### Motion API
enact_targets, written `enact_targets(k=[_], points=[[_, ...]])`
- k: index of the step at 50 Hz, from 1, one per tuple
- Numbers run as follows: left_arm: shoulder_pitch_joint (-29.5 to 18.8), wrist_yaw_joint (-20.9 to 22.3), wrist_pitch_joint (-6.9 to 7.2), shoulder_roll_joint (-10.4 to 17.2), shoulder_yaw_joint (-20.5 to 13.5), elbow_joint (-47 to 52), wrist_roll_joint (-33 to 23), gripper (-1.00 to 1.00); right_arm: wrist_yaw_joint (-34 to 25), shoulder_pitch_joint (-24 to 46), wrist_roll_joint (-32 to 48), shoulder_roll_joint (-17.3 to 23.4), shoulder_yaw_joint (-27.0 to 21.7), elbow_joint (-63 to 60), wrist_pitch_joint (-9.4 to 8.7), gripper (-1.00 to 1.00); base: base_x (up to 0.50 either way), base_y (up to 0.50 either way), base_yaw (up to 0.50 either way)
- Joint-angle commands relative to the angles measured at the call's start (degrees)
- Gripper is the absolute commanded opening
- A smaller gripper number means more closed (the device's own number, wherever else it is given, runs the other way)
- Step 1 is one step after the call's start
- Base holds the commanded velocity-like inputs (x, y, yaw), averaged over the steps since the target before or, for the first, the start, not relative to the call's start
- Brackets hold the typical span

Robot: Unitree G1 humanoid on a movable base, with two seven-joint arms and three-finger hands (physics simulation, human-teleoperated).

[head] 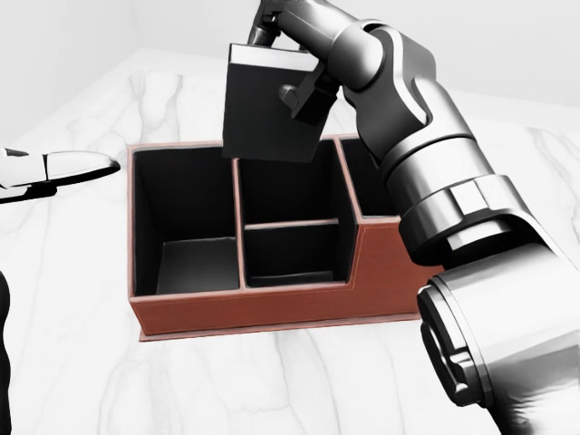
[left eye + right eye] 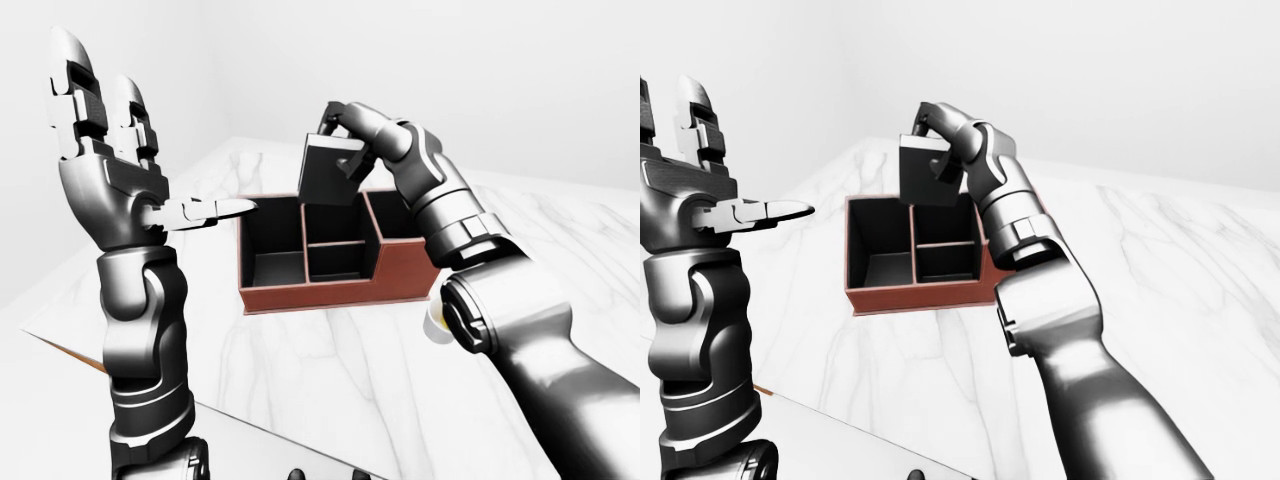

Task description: Pick up the book and place it in the front compartment of the caddy.

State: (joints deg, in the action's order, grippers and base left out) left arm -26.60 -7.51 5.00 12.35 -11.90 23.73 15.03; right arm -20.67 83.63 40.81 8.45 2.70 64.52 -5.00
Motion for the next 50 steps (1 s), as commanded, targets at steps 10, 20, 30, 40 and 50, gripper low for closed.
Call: enact_targets(k=[10,20,30,40,50], points=[[0.05,-0.18,0.0,0.12,-0.15,0.36,0.28,1.0,2.16,2.45,1.67,-0.15,-1.29,6.14,0.0,-1.0,0.0,0.0,0.0],[-0.01,-0.12,0.0,0.17,-0.2,-0.12,0.33,1.0,1.69,2.6,2.79,-0.38,-1.28,6.74,0.0,-1.0,0.0,0.0,0.0],[-0.06,0.0,0.0,0.19,-0.19,-0.57,0.25,1.0,2.15,3.15,3.87,-0.3,-1.18,7.26,0.0,-1.0,0.0,0.0,0.0],[0.15,-0.01,0.0,0.14,-0.09,-0.25,0.17,1.0,3.29,3.63,4.98,-0.24,-1.33,7.59,0.0,-1.0,0.0,0.0,0.0],[0.18,0.03,0.0,0.16,-0.16,-0.04,0.19,1.0,4.29,3.7,5.57,-0.62,-1.34,7.59,0.0,-1.0,0.0,0.0,0.0]])
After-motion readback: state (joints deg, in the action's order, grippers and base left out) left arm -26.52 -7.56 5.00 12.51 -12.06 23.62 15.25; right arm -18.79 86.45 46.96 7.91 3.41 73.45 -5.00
